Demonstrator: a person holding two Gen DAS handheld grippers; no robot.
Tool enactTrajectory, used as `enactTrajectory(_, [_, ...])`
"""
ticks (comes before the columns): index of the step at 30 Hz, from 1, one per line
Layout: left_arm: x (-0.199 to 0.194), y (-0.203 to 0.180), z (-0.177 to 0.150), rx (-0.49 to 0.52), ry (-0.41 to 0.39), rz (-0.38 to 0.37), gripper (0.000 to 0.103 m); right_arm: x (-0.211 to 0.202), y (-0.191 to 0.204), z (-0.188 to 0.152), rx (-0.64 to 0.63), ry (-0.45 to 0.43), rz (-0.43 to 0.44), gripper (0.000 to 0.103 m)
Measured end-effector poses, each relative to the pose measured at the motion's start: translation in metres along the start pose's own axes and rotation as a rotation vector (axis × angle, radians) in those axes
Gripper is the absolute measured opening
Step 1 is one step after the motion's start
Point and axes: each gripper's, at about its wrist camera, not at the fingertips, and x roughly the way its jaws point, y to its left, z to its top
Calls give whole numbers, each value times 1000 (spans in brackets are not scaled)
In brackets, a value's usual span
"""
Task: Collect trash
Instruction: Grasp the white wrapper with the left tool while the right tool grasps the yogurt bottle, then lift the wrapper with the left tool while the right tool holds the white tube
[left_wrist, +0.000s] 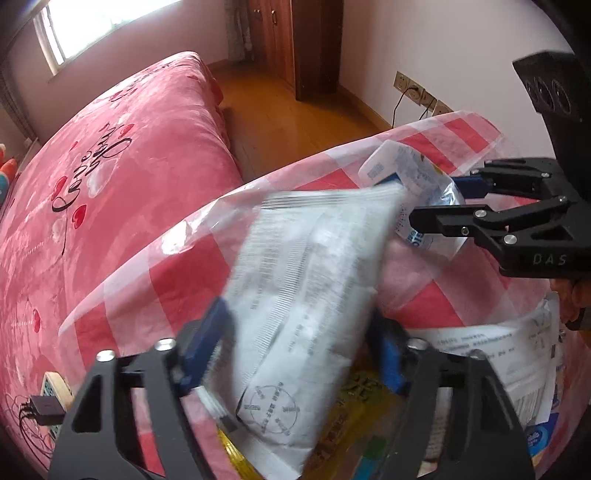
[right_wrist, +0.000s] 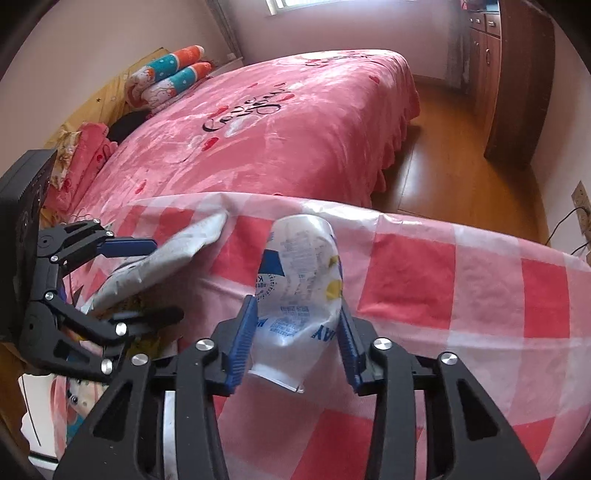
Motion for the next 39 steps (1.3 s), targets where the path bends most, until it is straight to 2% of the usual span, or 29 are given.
enactTrajectory(4, [-9, 1, -11, -40, -9, -6, 46, -6, 5, -10, 3, 4, 45, 34])
enactTrajectory(9, [-20, -10, -30, -54, -27, -15, 38, -19, 26, -30, -28, 5, 70, 26])
enactTrajectory(12, [-28, -16, -44, -81, -46, -29, 36, -29, 38, -44, -48, -14, 51, 24])
enactTrajectory(25, [-66, -51, -114, -159, -95, -93, 36, -58, 71, -101, -48, -21, 66, 21])
enactTrajectory(30, [-80, -65, -137, -186, -114, -98, 34, -71, 85, -124, -71, -43, 45, 20])
enactTrajectory(36, [-97, -73, -161, -248, -174, -88, 28, -88, 98, -135, -63, -101, 33, 17])
enactTrajectory(39, [-106, -69, -171, -311, -215, -92, 25, -97, 101, -140, -53, -130, 25, 17])
